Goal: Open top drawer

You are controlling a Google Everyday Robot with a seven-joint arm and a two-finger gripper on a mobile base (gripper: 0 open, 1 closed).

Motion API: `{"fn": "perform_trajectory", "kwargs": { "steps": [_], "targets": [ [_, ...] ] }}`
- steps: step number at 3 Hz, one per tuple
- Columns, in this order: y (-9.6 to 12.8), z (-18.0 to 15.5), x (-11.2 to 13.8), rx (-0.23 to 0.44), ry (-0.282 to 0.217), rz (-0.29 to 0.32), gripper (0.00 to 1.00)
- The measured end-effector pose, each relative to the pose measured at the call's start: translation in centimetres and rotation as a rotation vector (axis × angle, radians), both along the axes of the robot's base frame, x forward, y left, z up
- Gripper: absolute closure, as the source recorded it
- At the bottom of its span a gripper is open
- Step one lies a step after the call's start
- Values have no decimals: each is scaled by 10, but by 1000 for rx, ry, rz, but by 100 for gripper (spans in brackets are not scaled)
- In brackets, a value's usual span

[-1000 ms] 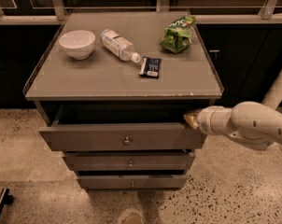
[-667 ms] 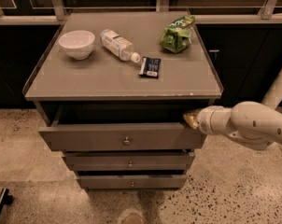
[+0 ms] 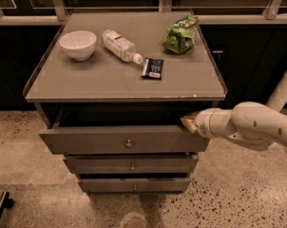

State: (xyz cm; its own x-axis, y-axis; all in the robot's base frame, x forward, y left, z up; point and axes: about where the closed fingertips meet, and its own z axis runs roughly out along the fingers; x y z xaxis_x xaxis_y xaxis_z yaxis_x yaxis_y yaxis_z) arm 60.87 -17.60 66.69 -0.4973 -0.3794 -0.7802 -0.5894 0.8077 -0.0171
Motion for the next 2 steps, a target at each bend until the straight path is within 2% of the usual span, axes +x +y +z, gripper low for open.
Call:
{"fn": "perform_trajectory", "kwargs": {
  "steps": [1,2],
  "targets": [
    [0,3,1,0,0,0,100],
    [5,1,-3,34,14,19,100]
  ]
}}
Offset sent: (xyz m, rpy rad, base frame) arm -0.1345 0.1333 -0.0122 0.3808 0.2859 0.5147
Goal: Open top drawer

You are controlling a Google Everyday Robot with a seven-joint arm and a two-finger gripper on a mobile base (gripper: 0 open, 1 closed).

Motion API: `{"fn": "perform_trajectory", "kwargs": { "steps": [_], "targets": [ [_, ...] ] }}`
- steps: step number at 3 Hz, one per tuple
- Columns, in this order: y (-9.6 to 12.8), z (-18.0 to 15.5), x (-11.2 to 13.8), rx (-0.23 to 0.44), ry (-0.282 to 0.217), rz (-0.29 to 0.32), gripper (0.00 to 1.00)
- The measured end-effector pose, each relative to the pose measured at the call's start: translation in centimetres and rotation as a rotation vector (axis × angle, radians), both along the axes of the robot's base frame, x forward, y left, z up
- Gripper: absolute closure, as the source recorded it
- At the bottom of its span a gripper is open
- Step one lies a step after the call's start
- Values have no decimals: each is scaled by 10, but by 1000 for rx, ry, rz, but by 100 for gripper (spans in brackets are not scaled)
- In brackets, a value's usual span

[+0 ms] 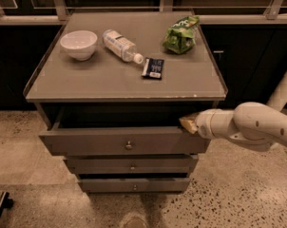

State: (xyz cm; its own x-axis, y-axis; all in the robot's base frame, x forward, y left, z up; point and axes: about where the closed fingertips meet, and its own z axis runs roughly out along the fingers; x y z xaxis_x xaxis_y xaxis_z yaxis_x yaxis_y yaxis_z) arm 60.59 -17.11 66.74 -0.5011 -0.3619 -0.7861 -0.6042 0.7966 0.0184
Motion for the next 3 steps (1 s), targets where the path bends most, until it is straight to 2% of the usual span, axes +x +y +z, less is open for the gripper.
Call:
{"fn": "perform_trajectory", "kwargs": {
  "steps": [2,3],
  "targets": [
    [5,3,-6,14,15,20,100],
    [12,5,-24,44,47,49,100]
  ]
}}
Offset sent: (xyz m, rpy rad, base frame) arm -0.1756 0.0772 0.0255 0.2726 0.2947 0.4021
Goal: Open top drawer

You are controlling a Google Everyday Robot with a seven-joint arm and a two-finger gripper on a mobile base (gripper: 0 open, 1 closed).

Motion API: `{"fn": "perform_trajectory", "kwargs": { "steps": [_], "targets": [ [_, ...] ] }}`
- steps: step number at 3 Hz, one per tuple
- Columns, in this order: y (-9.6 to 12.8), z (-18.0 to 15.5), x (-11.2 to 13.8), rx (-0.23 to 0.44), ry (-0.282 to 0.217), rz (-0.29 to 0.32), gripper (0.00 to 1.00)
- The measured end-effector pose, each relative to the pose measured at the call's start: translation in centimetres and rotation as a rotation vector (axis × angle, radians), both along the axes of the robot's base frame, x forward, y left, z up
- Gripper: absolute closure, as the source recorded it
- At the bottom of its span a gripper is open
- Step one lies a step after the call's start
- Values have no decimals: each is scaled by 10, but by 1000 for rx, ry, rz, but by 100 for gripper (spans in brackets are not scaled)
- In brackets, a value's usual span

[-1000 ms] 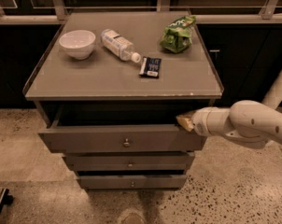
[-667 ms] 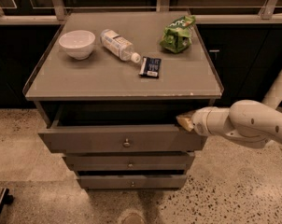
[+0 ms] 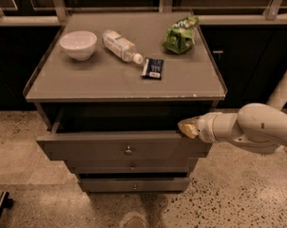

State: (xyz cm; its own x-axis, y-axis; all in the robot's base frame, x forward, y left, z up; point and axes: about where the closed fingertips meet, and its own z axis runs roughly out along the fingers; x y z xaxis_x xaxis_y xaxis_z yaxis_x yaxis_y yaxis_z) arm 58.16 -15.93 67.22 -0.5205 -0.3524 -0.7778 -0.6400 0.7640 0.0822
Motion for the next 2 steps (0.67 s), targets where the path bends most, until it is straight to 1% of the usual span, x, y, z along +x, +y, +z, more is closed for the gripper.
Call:
{"fn": "perform_trajectory", "kwargs": {
  "steps": [2],
  "targets": [
    [11,8,-39,61,63,31,100]
  ]
}}
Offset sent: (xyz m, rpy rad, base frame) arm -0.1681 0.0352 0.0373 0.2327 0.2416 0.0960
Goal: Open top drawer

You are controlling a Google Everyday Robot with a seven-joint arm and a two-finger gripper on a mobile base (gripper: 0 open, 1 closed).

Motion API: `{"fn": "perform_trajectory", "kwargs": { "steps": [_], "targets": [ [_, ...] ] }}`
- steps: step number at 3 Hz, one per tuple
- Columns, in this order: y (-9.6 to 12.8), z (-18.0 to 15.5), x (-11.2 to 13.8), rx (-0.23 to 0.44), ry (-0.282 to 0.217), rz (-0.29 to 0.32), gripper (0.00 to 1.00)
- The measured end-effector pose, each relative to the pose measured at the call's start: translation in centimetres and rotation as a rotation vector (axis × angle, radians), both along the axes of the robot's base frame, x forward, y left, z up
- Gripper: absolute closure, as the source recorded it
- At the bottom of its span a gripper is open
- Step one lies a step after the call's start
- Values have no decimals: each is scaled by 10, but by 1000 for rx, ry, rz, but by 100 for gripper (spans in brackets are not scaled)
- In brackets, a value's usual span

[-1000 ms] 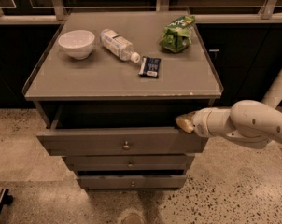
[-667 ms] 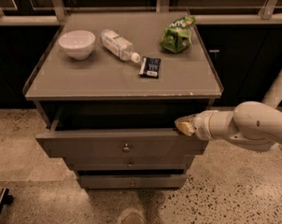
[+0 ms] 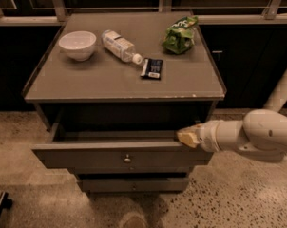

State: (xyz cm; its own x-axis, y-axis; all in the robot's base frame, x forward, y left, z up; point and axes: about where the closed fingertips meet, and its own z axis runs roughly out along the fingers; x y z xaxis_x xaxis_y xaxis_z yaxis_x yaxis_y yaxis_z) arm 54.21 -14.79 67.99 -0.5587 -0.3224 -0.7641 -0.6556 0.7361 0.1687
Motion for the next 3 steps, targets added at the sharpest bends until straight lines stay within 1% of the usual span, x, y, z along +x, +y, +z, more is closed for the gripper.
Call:
{"fn": "perform_trajectory", "kwargs": {
  "steps": [1,2,3],
  "targets": [
    [9,8,-44,63,67,17,100],
    [10,9,-50,73,77,18,100],
    [8,20,-78,93,91,1,100]
  ]
}}
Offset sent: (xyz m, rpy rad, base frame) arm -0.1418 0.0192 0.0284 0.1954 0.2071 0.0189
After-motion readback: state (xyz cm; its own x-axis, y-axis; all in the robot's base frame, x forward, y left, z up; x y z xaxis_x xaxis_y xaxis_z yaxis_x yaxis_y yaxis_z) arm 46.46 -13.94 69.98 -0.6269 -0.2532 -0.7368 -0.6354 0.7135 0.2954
